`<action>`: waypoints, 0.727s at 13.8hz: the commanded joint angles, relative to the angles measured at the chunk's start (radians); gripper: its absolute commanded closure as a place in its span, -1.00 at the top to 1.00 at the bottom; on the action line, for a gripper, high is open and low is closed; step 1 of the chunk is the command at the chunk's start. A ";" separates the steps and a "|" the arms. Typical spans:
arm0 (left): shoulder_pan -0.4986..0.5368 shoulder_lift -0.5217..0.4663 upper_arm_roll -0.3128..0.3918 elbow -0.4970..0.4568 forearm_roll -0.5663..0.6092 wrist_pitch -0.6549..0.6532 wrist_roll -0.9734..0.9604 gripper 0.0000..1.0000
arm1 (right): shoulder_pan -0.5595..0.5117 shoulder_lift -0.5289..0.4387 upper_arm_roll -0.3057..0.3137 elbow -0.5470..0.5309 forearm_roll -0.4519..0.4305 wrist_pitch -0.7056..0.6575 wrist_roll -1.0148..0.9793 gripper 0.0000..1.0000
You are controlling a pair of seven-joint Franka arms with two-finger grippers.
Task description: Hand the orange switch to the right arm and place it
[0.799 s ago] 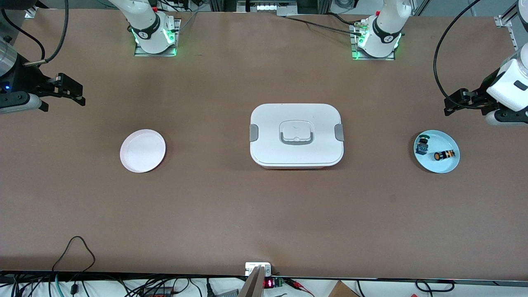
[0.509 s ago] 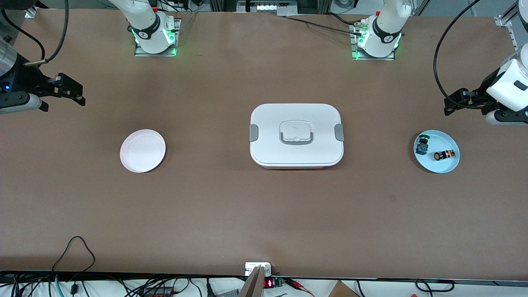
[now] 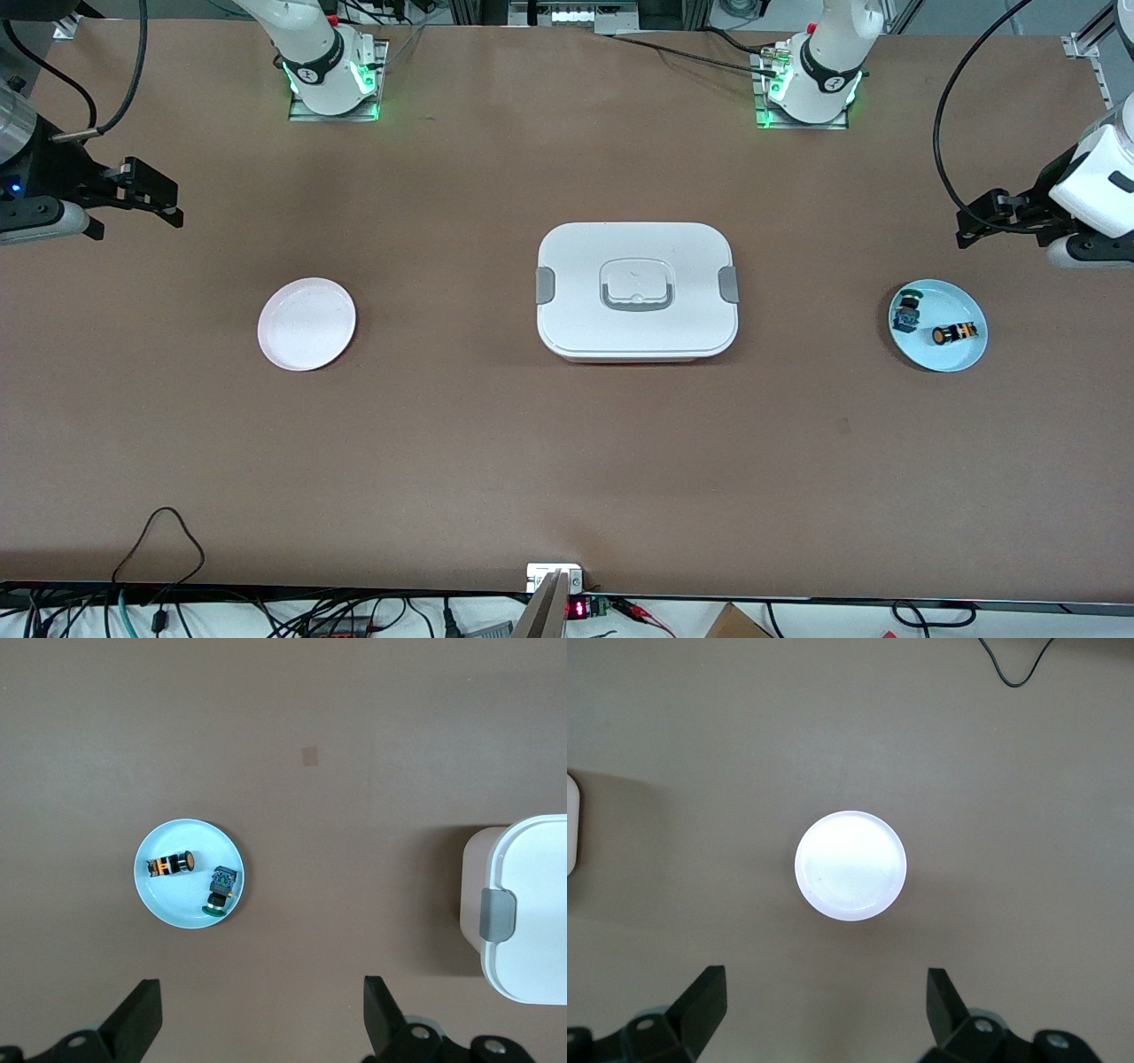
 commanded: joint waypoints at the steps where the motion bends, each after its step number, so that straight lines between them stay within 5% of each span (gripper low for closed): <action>1: -0.002 0.022 0.004 0.042 0.018 -0.028 0.016 1.00 | -0.002 -0.005 0.005 0.001 -0.013 0.004 -0.009 1.00; 10: -0.002 0.034 0.001 0.042 0.018 -0.028 0.014 1.00 | -0.002 -0.005 0.007 0.001 -0.013 0.004 -0.009 1.00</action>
